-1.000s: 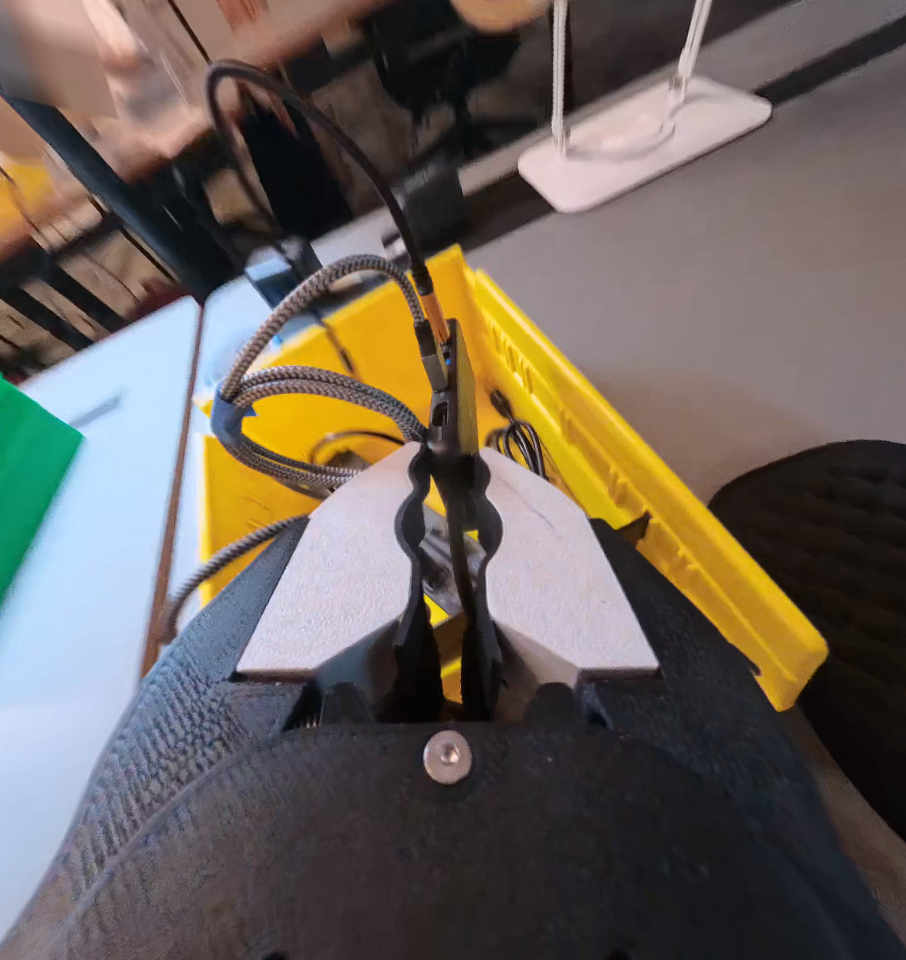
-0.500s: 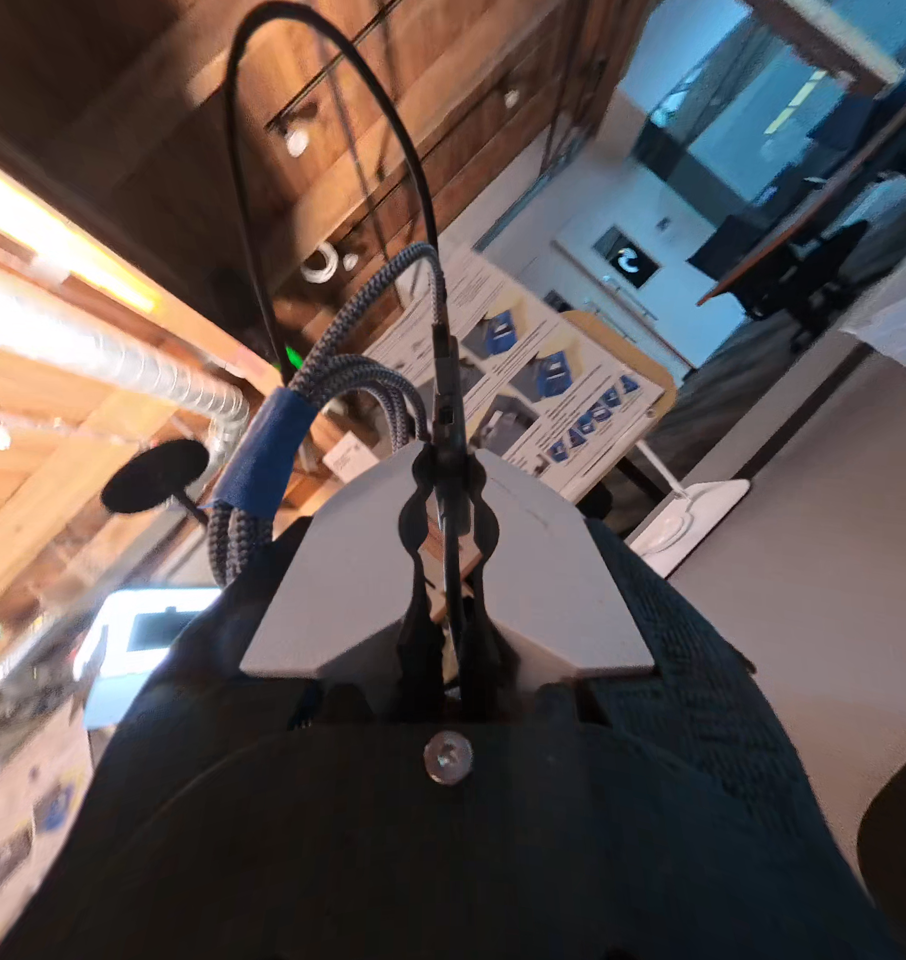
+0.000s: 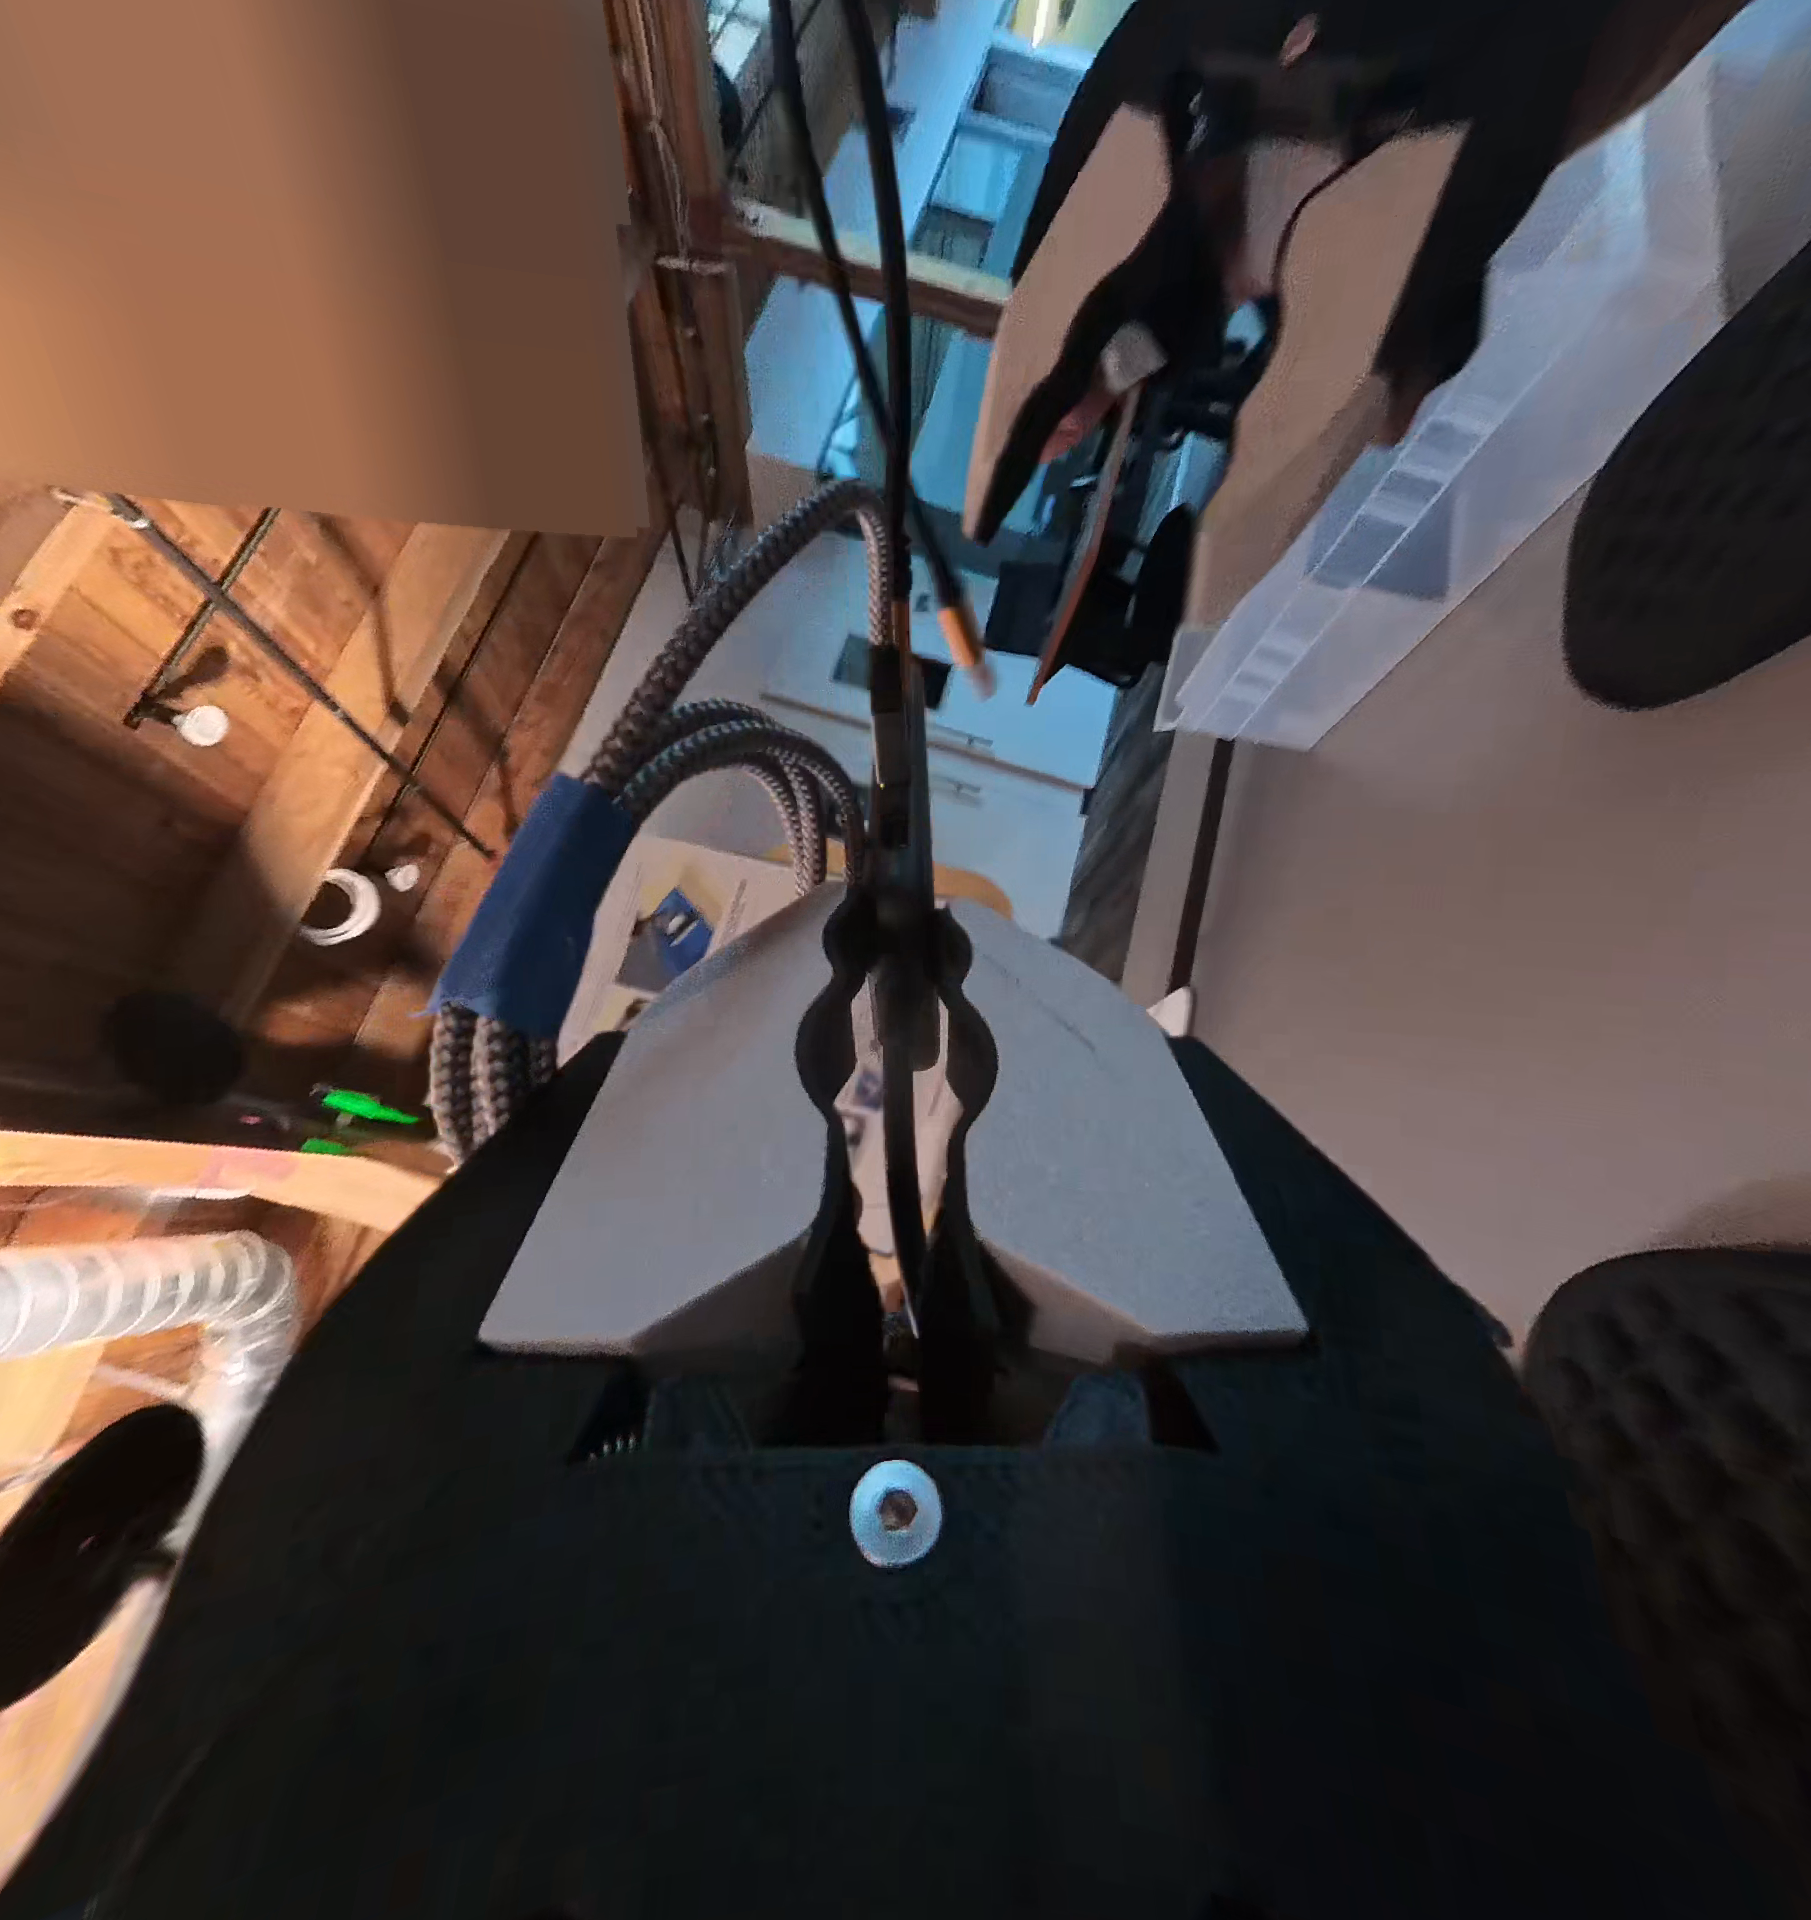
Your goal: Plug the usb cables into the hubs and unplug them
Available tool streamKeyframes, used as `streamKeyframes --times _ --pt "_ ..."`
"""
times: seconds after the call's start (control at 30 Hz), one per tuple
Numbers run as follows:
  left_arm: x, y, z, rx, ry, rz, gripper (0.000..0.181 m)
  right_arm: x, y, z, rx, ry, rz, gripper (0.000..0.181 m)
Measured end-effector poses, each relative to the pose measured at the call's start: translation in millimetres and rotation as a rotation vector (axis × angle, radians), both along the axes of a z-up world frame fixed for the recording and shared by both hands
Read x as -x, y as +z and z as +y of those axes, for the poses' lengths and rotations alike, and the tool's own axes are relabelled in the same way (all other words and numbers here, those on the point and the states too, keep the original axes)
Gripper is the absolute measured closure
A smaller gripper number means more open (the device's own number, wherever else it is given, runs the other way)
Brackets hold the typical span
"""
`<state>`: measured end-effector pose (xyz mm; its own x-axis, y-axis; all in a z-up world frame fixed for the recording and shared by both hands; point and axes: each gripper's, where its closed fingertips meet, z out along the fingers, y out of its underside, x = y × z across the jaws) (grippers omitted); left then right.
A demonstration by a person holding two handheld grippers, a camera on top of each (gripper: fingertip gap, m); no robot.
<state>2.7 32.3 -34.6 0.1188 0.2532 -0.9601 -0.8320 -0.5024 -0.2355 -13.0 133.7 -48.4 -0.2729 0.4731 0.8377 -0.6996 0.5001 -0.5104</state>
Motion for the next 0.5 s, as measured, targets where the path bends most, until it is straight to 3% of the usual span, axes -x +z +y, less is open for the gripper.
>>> streamKeyframes --times 0.23,0.33,0.37,0.4,0.5 --pt "-21 -17 12 0.082 -0.186 -0.155 0.169 -13 10 -22 -0.083 0.156 0.078 0.120" --pt "-29 -24 16 0.119 -0.253 -0.209 0.169 -20 -6 -36 -0.208 0.230 0.031 0.137" --pt "-32 -26 18 0.129 -0.272 -0.220 0.169 -20 -12 -39 -0.253 0.237 0.014 0.156" --pt "-34 -26 20 0.133 -0.286 -0.223 0.169 -20 -18 -42 -0.295 0.235 0.001 0.163" --pt "-27 -21 20 0.112 -0.238 -0.203 0.166 -16 -23 -42 -0.306 0.206 -0.015 0.169"
